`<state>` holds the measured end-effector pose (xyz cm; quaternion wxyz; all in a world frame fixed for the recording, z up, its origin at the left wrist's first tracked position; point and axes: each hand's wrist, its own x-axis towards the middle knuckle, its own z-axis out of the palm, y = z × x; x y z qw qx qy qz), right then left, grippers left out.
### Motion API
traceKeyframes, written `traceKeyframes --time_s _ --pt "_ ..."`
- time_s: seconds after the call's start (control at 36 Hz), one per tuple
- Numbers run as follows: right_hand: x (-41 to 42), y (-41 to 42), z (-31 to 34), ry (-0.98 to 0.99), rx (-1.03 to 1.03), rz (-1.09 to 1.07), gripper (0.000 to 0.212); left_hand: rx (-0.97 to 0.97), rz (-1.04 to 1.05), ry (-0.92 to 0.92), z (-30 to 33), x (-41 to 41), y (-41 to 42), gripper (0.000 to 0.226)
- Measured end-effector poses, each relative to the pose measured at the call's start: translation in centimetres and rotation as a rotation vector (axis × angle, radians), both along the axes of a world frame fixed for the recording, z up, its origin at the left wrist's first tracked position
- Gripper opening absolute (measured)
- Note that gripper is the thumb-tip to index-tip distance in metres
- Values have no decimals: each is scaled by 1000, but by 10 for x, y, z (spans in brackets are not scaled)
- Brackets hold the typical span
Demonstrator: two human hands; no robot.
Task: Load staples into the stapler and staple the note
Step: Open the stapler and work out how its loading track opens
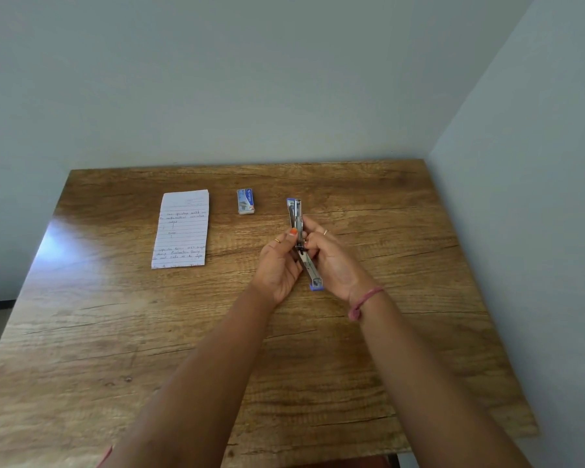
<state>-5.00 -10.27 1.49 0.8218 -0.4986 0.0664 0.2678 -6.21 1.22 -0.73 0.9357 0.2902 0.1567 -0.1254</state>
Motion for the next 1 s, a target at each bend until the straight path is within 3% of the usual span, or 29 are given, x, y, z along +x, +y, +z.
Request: traceKeyframes --time_s 0.31,0.58,0.69,0.83,1.0 --pt "-6 -5 -2 -71 -59 46 61 -4 26 -11 1 -1 0 18" --pt "-2 -2 4 -45 -32 -64 32 -97 -9 4 -1 1 2 25" --pt "1 1 13 -39 -96 -112 35 -107 -38 24 -2 3 3 20" --pt "1 3 12 -78 -159 -110 21 -109 -32 7 -2 2 3 20" --pt "0 1 15 -55 -111 -104 24 -120 -20 12 1 2 3 26"
